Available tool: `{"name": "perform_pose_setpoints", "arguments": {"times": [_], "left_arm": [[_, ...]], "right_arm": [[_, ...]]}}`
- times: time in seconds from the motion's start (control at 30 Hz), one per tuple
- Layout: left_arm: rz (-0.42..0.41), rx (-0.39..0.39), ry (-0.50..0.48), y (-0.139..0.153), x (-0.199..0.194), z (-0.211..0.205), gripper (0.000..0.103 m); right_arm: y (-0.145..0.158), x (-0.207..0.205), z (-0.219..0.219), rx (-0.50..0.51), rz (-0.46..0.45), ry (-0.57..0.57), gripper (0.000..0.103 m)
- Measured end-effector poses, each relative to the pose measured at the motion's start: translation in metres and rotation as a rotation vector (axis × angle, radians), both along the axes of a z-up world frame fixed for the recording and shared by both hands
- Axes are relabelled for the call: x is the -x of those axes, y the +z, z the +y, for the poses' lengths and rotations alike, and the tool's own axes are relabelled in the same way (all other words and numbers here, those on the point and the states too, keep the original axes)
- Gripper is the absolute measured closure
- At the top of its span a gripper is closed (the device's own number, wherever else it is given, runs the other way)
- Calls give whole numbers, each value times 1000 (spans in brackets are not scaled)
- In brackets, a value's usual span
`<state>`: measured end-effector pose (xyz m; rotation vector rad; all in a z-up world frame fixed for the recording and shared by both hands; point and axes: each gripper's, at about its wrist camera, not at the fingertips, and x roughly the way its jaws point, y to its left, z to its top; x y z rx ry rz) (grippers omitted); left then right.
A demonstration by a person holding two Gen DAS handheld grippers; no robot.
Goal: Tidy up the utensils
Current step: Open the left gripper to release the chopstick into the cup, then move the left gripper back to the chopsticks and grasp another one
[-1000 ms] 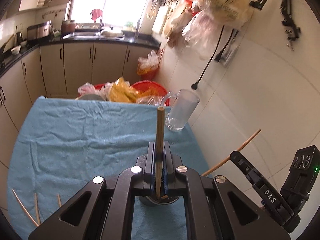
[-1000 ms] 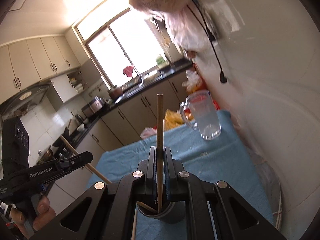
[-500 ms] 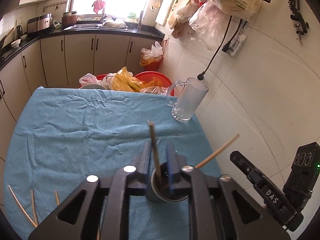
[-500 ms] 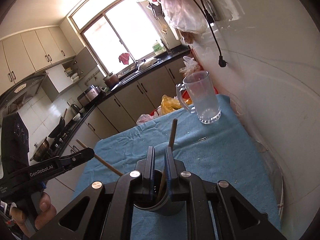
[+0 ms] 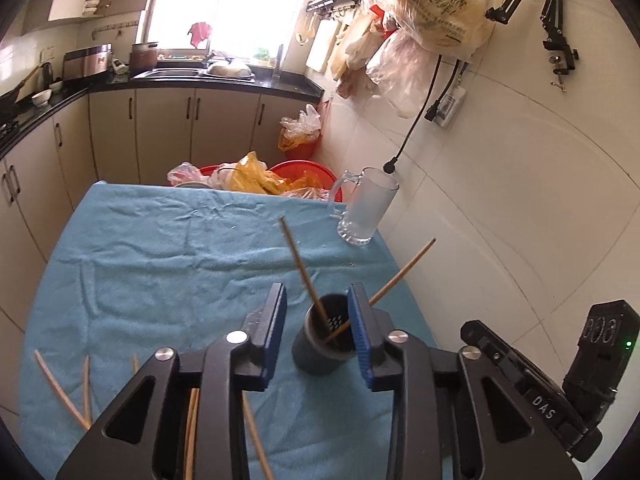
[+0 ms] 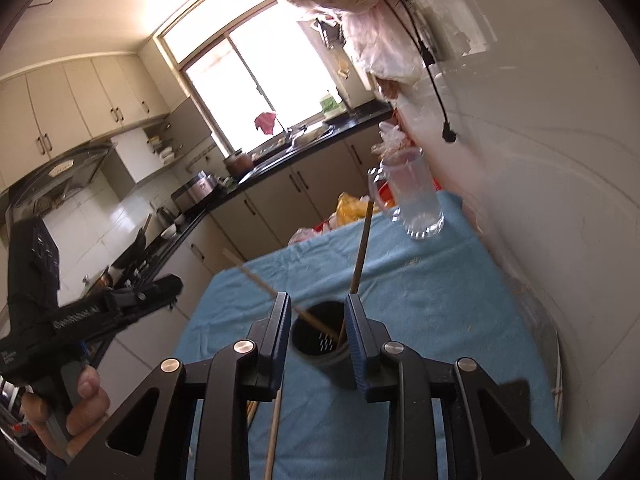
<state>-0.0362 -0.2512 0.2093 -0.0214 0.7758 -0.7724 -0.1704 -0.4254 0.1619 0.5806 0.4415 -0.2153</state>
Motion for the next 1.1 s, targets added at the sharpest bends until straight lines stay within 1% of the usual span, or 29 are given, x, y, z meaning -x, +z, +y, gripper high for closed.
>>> {"name": "perform_pose_setpoints", "arguments": {"times": [0.13,0.2,0.27,0.37,0.47,0.57,0.7,0.77,0.97,1.03,1.1], "left_arm": [[-2,-14,25,-12,16,31,71],[8,-27,48,-24,25,54,69],[26,-41,63,-37,29,72,69],[79,-73,109,-62,28,107,69],[131,-84,175,-84,21,141,69],[203,-79,244,-106,9,180,69],[263,-63,317,-121,-3,224,69],[307,-37,351,-129,-11,244,69],[395,-3,400,-148,-36,271,69],[437,19,416,-156,-52,277,69],[463,21,428,-162,-68,279,69]], "right_arm": [[-16,4,20,-3,42,40,71],[-26,4,29,-8,67,60,71],[-36,4,38,-18,92,76,71],[-49,0,49,-34,129,101,71],[-60,-6,62,-38,169,130,71],[-68,-12,77,-40,201,164,71],[-76,-17,96,-30,228,187,71],[-81,-20,101,-32,246,194,71],[-90,-29,116,-35,302,210,71],[-90,-30,121,-28,310,212,71],[-89,-29,124,-16,313,216,71]]}}
